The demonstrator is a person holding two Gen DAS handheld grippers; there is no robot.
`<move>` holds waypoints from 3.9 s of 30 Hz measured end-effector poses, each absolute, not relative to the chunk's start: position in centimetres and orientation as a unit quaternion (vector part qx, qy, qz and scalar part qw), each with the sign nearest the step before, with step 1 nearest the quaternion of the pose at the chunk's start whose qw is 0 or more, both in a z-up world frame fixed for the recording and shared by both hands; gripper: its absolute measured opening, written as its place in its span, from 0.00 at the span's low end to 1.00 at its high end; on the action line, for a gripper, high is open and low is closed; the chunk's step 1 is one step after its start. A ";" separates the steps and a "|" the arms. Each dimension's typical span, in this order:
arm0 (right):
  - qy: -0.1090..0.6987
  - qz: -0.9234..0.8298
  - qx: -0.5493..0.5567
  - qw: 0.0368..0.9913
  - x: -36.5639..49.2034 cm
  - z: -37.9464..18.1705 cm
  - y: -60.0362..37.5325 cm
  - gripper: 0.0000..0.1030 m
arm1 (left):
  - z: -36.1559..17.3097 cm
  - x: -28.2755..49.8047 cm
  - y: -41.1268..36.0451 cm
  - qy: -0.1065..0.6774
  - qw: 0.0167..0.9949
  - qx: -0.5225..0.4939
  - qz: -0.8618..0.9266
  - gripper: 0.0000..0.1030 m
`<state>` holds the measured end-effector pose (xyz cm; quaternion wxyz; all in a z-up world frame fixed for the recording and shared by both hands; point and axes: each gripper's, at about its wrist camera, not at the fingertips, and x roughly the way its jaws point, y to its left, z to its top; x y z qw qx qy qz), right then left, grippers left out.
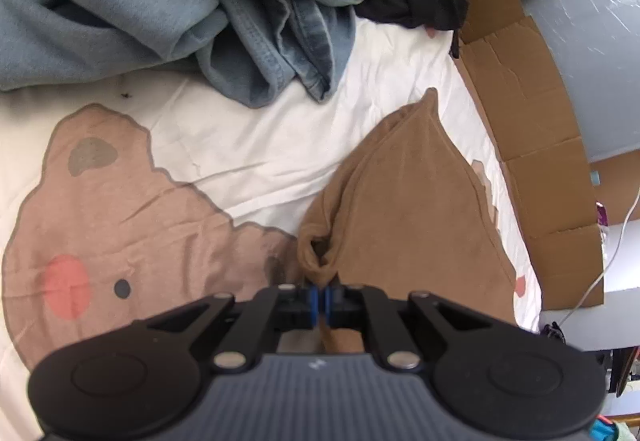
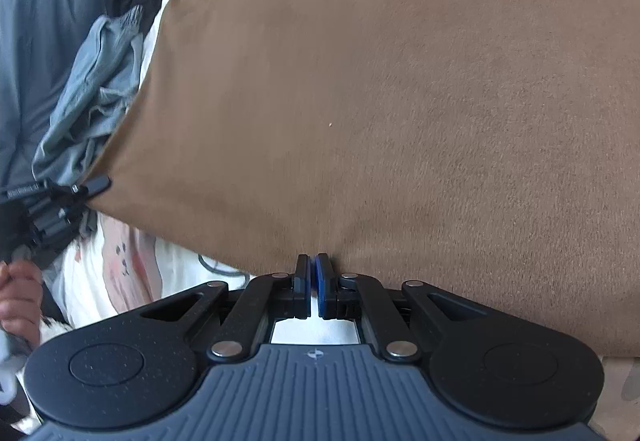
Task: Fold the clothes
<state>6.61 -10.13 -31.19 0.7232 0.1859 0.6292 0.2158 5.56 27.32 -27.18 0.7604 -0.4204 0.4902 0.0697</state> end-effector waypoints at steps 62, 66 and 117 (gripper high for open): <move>0.455 0.340 -0.103 0.817 4.6 -20.6 8.8 0.45 | -23.6 5.8 25.9 0.452 0.775 -0.442 -0.027 0.03; 0.437 0.333 -0.123 0.827 4.7 -20.6 9.9 0.46 | -23.6 5.7 26.0 0.448 0.772 -0.449 -0.035 0.03; 0.413 0.336 -0.182 0.827 11.5 -15.8 7.5 0.04 | -22.4 20.5 25.9 0.505 0.775 -0.375 -0.052 0.77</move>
